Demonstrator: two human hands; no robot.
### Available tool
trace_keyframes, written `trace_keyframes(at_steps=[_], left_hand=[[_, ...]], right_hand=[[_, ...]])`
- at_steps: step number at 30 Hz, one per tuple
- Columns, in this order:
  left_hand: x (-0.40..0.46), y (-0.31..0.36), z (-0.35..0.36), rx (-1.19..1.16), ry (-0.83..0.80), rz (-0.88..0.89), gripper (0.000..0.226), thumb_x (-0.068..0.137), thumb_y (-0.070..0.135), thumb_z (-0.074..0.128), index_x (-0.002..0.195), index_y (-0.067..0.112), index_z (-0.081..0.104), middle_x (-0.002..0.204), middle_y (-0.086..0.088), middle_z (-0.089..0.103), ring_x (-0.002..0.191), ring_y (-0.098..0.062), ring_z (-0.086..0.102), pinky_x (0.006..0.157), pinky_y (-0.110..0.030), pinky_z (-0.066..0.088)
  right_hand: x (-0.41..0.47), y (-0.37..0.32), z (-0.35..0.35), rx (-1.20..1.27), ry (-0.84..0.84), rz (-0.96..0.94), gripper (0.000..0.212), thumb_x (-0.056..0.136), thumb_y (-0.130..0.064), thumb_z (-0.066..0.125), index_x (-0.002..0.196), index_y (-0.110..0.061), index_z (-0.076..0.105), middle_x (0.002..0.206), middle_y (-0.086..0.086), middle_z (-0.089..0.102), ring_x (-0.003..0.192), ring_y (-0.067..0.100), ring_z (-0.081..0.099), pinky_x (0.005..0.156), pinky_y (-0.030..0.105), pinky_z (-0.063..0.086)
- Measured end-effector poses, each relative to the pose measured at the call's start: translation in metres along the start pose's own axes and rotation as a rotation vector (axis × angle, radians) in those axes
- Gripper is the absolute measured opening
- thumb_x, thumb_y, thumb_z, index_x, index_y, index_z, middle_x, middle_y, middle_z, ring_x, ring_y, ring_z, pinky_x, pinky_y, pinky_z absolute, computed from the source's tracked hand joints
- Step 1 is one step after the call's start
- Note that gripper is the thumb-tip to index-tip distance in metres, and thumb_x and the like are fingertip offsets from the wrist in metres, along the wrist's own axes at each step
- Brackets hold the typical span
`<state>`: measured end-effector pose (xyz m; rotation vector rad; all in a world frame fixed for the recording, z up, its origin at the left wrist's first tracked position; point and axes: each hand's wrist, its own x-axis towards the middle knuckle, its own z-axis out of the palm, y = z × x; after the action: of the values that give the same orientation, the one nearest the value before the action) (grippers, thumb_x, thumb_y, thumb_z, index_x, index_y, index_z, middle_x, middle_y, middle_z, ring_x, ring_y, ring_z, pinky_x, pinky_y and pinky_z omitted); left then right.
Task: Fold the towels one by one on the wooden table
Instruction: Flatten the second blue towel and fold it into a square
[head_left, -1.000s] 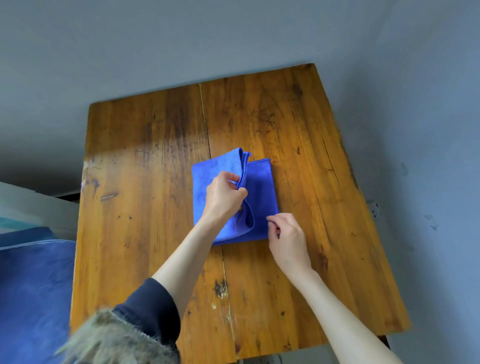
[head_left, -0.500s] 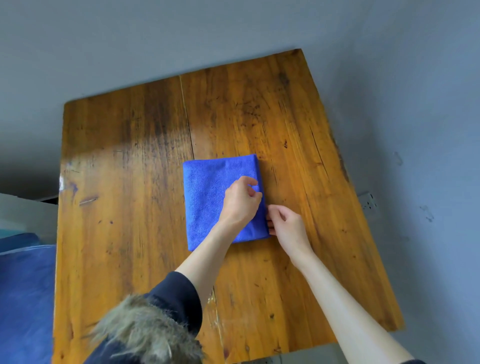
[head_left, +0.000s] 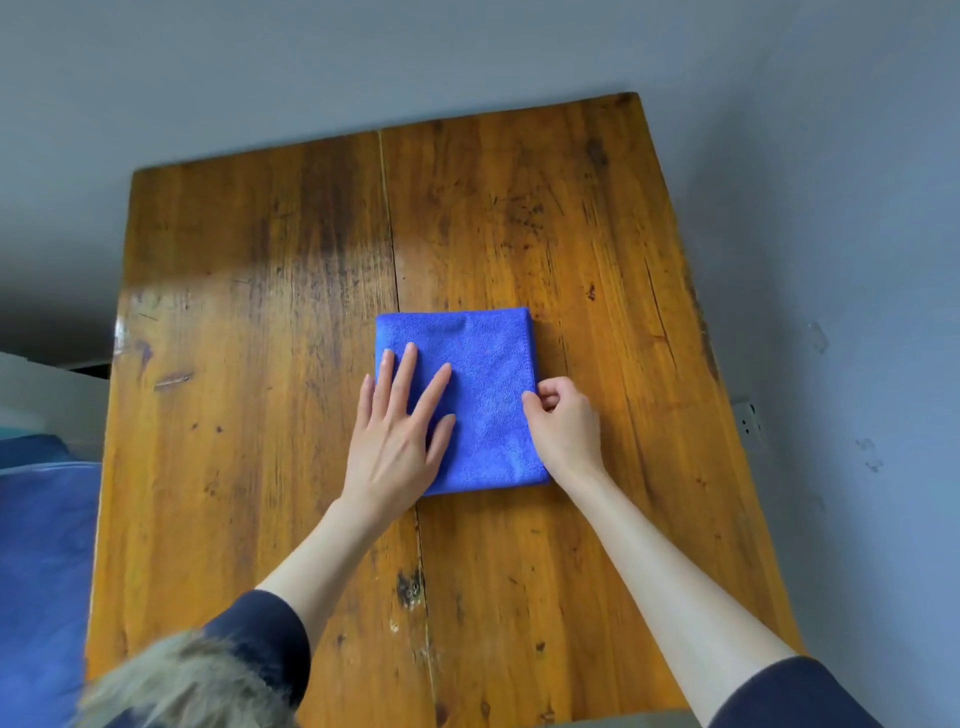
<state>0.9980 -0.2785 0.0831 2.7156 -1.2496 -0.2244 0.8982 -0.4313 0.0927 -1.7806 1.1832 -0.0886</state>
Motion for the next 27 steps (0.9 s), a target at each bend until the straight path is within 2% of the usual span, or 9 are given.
trace_keyframes(at_steps=[3,5,8,11,16,20,23,25,27], left_hand=[[0.003,0.002,0.009,0.038,-0.090,-0.032,0.060,0.092,0.051,0.021,0.146,0.025,0.029,0.156,-0.013,0.015,0.144,-0.031,0.004,0.115,-0.049,0.014],[0.004,0.004,0.011,0.058,-0.103,-0.040,0.061,0.092,0.052,0.019,0.146,0.026,0.025,0.156,-0.013,0.013,0.144,-0.032,0.003,0.116,-0.050,0.010],[0.006,0.004,0.007,0.047,-0.060,-0.018,0.058,0.092,0.048,0.023,0.145,0.025,0.029,0.155,-0.013,0.017,0.144,-0.035,0.010,0.115,-0.053,0.010],[0.017,-0.005,0.005,0.045,0.040,0.045,0.052,0.093,0.035,0.031,0.141,0.019,0.040,0.152,-0.015,0.027,0.141,-0.037,0.023,0.112,-0.056,0.019],[0.032,-0.015,0.014,0.016,0.002,-0.030,0.057,0.093,0.043,0.023,0.146,0.024,0.028,0.156,-0.010,0.014,0.144,-0.031,0.011,0.115,-0.049,0.012],[0.031,-0.015,0.013,0.025,-0.065,-0.034,0.057,0.095,0.045,0.019,0.148,0.025,0.019,0.157,-0.009,0.007,0.145,-0.030,0.005,0.115,-0.048,0.008],[0.027,-0.016,0.003,-0.135,-0.027,-0.016,0.052,0.099,0.031,0.036,0.148,0.021,0.022,0.157,-0.009,0.009,0.145,-0.029,0.006,0.116,-0.044,0.010],[0.016,-0.018,-0.004,-0.330,0.094,-0.069,0.048,0.095,0.012,0.047,0.141,0.010,0.038,0.153,-0.015,0.025,0.142,-0.029,0.021,0.114,-0.036,0.021],[0.004,-0.019,-0.009,-0.491,0.214,-0.203,0.041,0.092,0.004,0.050,0.132,0.005,0.048,0.141,-0.016,0.042,0.131,-0.028,0.040,0.108,-0.033,0.033]], right_hand=[[0.000,0.003,0.003,0.003,0.025,0.014,0.015,0.091,-0.018,0.054,0.100,-0.008,0.059,0.093,0.002,0.060,0.095,0.026,0.059,0.084,0.036,0.044],[-0.001,0.002,0.005,-0.085,0.123,-0.085,0.018,0.090,-0.014,0.055,0.105,-0.006,0.058,0.109,0.009,0.057,0.103,0.028,0.054,0.089,0.034,0.040],[-0.001,-0.001,0.013,-0.377,0.230,-0.499,0.036,0.088,-0.011,0.057,0.122,-0.001,0.054,0.131,0.019,0.049,0.120,0.036,0.048,0.098,0.042,0.040],[0.010,0.002,0.022,-0.656,0.125,-0.787,0.052,0.089,-0.021,0.056,0.136,-0.002,0.044,0.145,0.018,0.039,0.135,0.034,0.036,0.108,0.052,0.033],[0.033,0.017,0.028,-0.657,-0.062,-0.675,0.059,0.097,-0.038,0.033,0.149,-0.016,0.016,0.158,0.006,0.008,0.145,0.017,-0.001,0.118,0.042,0.003],[0.033,0.015,0.025,-0.645,-0.148,-0.647,0.059,0.099,-0.038,0.032,0.149,-0.022,0.007,0.158,-0.001,-0.004,0.140,0.007,-0.018,0.118,0.036,-0.005],[0.025,0.007,0.016,-0.477,-0.158,-0.614,0.054,0.099,-0.028,0.039,0.148,-0.018,0.019,0.158,0.000,0.003,0.144,0.010,-0.005,0.119,0.031,0.005],[0.012,0.005,0.009,-0.282,-0.053,-0.529,0.048,0.097,-0.022,0.045,0.143,-0.012,0.035,0.155,0.004,0.022,0.142,0.015,0.019,0.114,0.024,0.020],[0.001,0.004,0.003,-0.171,0.060,-0.393,0.041,0.095,-0.021,0.050,0.134,-0.009,0.048,0.140,0.006,0.043,0.126,0.018,0.043,0.104,0.025,0.036]])
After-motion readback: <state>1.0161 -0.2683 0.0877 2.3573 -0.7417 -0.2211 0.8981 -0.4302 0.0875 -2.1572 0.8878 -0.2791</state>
